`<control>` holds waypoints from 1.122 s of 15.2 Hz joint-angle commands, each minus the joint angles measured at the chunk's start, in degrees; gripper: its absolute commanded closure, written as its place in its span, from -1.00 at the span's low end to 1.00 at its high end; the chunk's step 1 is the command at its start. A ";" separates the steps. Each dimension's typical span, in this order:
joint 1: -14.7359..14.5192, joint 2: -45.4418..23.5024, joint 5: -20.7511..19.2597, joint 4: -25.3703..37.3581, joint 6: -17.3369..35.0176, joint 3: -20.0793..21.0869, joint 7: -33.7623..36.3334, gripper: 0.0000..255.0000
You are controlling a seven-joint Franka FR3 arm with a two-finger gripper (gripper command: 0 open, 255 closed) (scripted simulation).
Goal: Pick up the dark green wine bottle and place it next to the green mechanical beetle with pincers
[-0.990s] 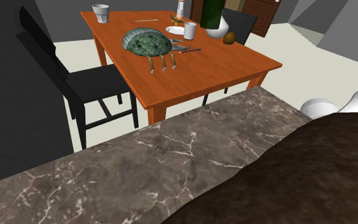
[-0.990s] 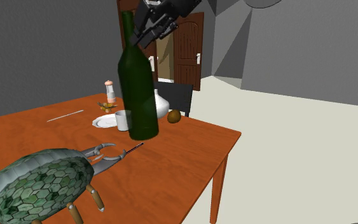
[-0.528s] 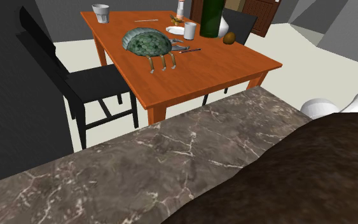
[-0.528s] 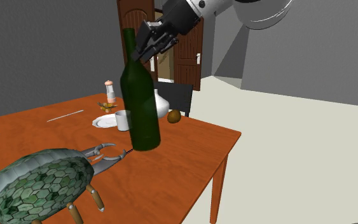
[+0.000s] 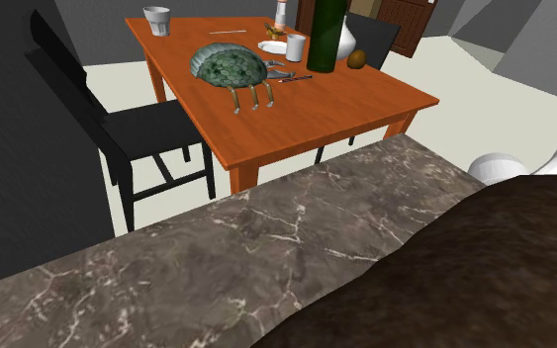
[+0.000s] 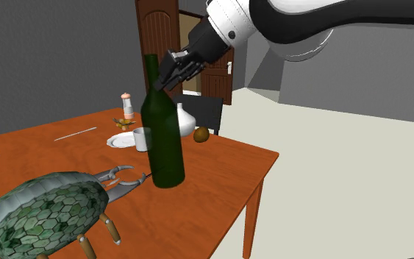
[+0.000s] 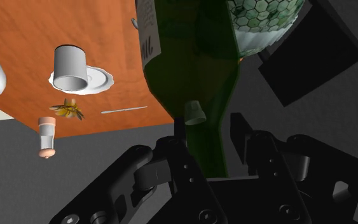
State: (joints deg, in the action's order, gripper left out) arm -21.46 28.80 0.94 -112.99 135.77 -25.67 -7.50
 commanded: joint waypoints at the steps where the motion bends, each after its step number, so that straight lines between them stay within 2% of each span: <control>1: 0.15 0.56 -0.09 -2.01 1.53 -0.06 -0.20 1.00; 17: 0.51 2.73 -0.06 -15.79 13.27 -1.46 -2.21 1.00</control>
State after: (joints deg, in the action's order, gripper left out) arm -20.98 31.35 0.88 -127.98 148.34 -27.05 -9.58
